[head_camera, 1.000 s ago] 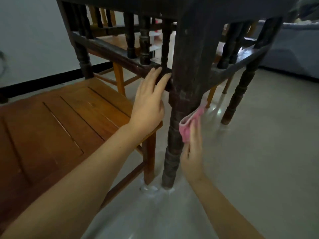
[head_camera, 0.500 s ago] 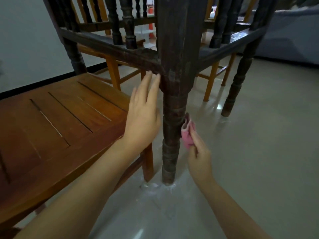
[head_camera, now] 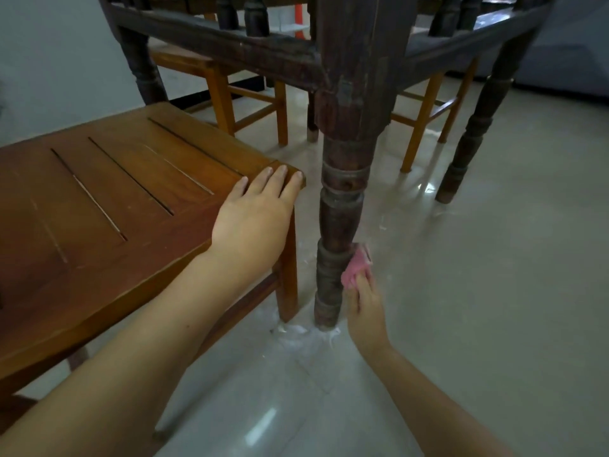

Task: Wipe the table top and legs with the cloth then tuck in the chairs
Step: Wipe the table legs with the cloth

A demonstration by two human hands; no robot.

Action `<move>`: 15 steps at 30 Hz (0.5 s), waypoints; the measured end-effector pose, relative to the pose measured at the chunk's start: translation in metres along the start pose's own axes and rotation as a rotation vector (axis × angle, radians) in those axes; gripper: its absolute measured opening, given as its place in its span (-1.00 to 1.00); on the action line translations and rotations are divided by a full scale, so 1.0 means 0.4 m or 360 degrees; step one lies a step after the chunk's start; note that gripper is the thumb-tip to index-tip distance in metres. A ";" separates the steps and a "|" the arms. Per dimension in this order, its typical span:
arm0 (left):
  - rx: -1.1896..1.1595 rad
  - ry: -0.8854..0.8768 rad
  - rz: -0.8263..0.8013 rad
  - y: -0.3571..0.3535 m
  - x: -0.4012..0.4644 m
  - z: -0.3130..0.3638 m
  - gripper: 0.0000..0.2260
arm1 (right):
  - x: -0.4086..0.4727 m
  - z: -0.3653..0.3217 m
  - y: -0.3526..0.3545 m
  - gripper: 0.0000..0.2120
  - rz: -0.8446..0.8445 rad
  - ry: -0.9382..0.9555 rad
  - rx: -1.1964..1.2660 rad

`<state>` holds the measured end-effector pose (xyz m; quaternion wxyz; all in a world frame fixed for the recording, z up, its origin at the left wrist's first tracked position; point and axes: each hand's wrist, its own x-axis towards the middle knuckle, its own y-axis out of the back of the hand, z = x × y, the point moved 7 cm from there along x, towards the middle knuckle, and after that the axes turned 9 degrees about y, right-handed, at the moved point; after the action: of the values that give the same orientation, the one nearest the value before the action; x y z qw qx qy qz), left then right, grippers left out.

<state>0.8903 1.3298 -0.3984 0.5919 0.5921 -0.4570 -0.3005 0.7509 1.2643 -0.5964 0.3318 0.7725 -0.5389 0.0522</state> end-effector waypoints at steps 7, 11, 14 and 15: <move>-0.0044 -0.0010 0.0040 -0.003 -0.002 0.001 -0.31 | -0.012 -0.161 0.139 -0.62 0.0106 0.0367 0.0037; -0.0121 -0.0036 0.0056 -0.004 -0.001 -0.004 -0.38 | 0.045 -0.401 0.140 -0.71 0.0159 0.1516 -0.0665; -0.0180 -0.0019 0.0034 -0.006 0.002 -0.007 -0.36 | 0.079 -0.291 0.032 -0.58 -0.0242 0.1534 -0.1191; -0.0187 -0.0010 0.0037 -0.005 0.004 -0.007 -0.32 | 0.068 -0.237 -0.003 -0.53 -0.0421 0.1502 -0.1311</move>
<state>0.8940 1.3292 -0.3997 0.6277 0.5500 -0.4471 -0.3219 0.7894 1.2967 -0.5113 0.8068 0.5355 -0.2107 0.1340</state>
